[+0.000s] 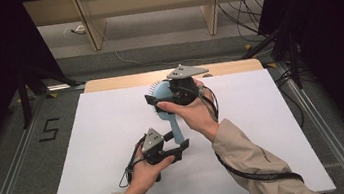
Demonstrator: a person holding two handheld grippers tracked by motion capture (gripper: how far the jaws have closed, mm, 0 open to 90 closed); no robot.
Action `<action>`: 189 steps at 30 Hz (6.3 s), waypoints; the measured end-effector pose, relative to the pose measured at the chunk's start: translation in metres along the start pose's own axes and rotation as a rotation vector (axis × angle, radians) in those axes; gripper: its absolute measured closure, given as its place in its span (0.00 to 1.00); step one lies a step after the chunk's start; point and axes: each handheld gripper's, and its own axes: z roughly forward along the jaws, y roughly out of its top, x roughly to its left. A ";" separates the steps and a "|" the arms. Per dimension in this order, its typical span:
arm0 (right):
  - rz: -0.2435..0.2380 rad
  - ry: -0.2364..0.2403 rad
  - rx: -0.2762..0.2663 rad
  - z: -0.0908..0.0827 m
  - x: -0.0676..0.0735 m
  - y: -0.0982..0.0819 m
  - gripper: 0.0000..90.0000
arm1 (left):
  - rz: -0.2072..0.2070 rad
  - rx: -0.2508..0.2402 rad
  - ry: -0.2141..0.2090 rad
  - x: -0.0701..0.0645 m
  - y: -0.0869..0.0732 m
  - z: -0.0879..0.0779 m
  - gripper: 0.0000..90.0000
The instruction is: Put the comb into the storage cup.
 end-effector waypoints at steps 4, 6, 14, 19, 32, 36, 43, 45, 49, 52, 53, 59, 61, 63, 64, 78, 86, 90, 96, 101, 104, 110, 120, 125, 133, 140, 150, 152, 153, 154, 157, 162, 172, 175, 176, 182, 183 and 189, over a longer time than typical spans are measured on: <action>0.004 -0.016 -0.014 -0.003 -0.004 0.001 0.24 | 0.026 0.017 0.030 0.000 0.002 -0.003 0.20; 0.008 -0.026 -0.023 -0.005 -0.007 0.001 0.24 | 0.047 0.029 0.041 0.000 0.003 -0.005 0.15; 0.014 -0.062 -0.050 -0.011 -0.017 0.002 0.24 | 0.105 0.057 0.054 0.008 0.004 -0.018 0.00; 0.019 -0.082 -0.067 -0.015 -0.022 0.003 0.24 | 0.110 0.057 0.078 0.016 0.003 -0.028 0.00; 0.022 -0.117 -0.096 -0.021 -0.032 0.006 0.24 | 0.143 0.051 0.160 0.039 0.002 -0.057 0.00; 0.029 -0.124 -0.098 -0.022 -0.035 0.006 0.24 | 0.138 0.053 0.174 0.045 -0.001 -0.065 0.00; 0.032 -0.139 -0.103 -0.023 -0.040 0.007 0.24 | 0.137 0.043 0.212 0.054 -0.004 -0.081 0.00; 0.032 -0.140 -0.107 -0.023 -0.041 0.008 0.24 | 0.129 0.042 0.219 0.056 -0.006 -0.085 0.00; 0.033 -0.147 -0.109 -0.024 -0.044 0.009 0.24 | 0.114 0.036 0.231 0.059 -0.008 -0.092 0.00; 0.037 -0.154 -0.114 -0.024 -0.046 0.010 0.24 | 0.114 0.031 0.245 0.062 -0.009 -0.096 0.00; 0.037 -0.155 -0.115 -0.024 -0.046 0.010 0.24 | 0.118 0.032 0.249 0.062 -0.009 -0.097 0.00; 0.038 -0.169 -0.117 -0.025 -0.051 0.013 0.24 | 0.117 0.036 0.259 0.064 -0.011 -0.100 0.00; 0.039 -0.174 -0.120 -0.025 -0.053 0.014 0.24 | 0.117 0.036 0.258 0.064 -0.012 -0.100 0.00; 0.040 -0.178 -0.123 -0.025 -0.055 0.015 0.24 | 0.116 0.034 0.258 0.063 -0.012 -0.099 0.00; 0.041 -0.182 -0.124 -0.025 -0.056 0.016 0.24 | 0.116 0.033 0.258 0.063 -0.012 -0.099 0.00; 0.044 -0.204 -0.134 -0.024 -0.066 0.025 0.24 | 0.117 0.028 0.261 0.065 -0.012 -0.100 0.00; 0.042 -0.221 -0.135 -0.023 -0.072 0.029 0.24 | 0.114 0.027 0.263 0.066 -0.012 -0.099 0.00; 0.043 -0.224 -0.136 -0.022 -0.075 0.031 0.24 | 0.115 0.027 0.264 0.066 -0.012 -0.100 0.00; 0.045 -0.232 -0.138 -0.022 -0.077 0.034 0.24 | 0.115 0.024 0.265 0.066 -0.012 -0.099 0.00; 0.047 -0.235 -0.140 -0.021 -0.078 0.036 0.24 | 0.117 0.025 0.265 0.066 -0.012 -0.100 0.00; 0.047 -0.239 -0.141 -0.020 -0.079 0.037 0.24 | 0.117 0.023 0.267 0.066 -0.012 -0.100 0.00; 0.043 -0.247 -0.147 -0.020 -0.081 0.040 0.24 | 0.115 0.024 0.266 0.066 -0.012 -0.100 0.00; 0.042 -0.254 -0.160 -0.019 -0.083 0.046 0.24 | 0.116 0.025 0.267 0.066 -0.012 -0.099 0.00; 0.040 -0.267 -0.166 -0.017 -0.085 0.049 0.24 | 0.115 0.022 0.270 0.066 -0.012 -0.100 0.00; 0.046 -0.270 -0.167 -0.015 -0.087 0.051 0.24 | 0.117 0.021 0.271 0.066 -0.011 -0.100 0.00; 0.051 -0.275 -0.168 -0.015 -0.089 0.054 0.24 | 0.116 0.020 0.271 0.066 -0.011 -0.100 0.00; 0.050 -0.278 -0.178 -0.016 -0.091 0.059 0.24 | 0.116 0.021 0.270 0.066 -0.011 -0.099 0.00; 0.049 -0.278 -0.181 -0.015 -0.090 0.059 0.24 | 0.116 0.020 0.270 0.066 -0.011 -0.099 0.00; 0.049 -0.277 -0.181 -0.015 -0.090 0.060 0.24 | 0.116 0.020 0.270 0.066 -0.011 -0.099 0.00; 0.049 -0.277 -0.182 -0.015 -0.090 0.060 0.24 | 0.115 0.020 0.270 0.066 -0.011 -0.099 0.00; 0.049 -0.279 -0.186 -0.015 -0.091 0.061 0.24 | 0.115 0.019 0.270 0.066 -0.011 -0.100 0.00; 0.045 -0.281 -0.191 -0.014 -0.091 0.063 0.24 | 0.114 0.020 0.270 0.066 -0.011 -0.100 0.00; 0.043 -0.284 -0.192 -0.011 -0.091 0.065 0.24 | 0.114 0.018 0.270 0.066 -0.011 -0.100 0.00; 0.040 -0.285 -0.195 -0.010 -0.091 0.066 0.24 | 0.113 0.019 0.269 0.067 -0.011 -0.100 0.00; 0.040 -0.286 -0.193 -0.010 -0.091 0.066 0.24 | 0.113 0.019 0.270 0.067 -0.011 -0.100 0.00; 0.039 -0.291 -0.195 -0.009 -0.093 0.068 0.24 | 0.113 0.019 0.269 0.067 -0.011 -0.100 0.00; 0.039 -0.292 -0.196 -0.009 -0.093 0.068 0.24 | 0.113 0.019 0.269 0.067 -0.011 -0.100 0.00; 0.039 -0.294 -0.194 -0.007 -0.094 0.068 0.24 | 0.114 0.019 0.269 0.067 -0.011 -0.100 0.00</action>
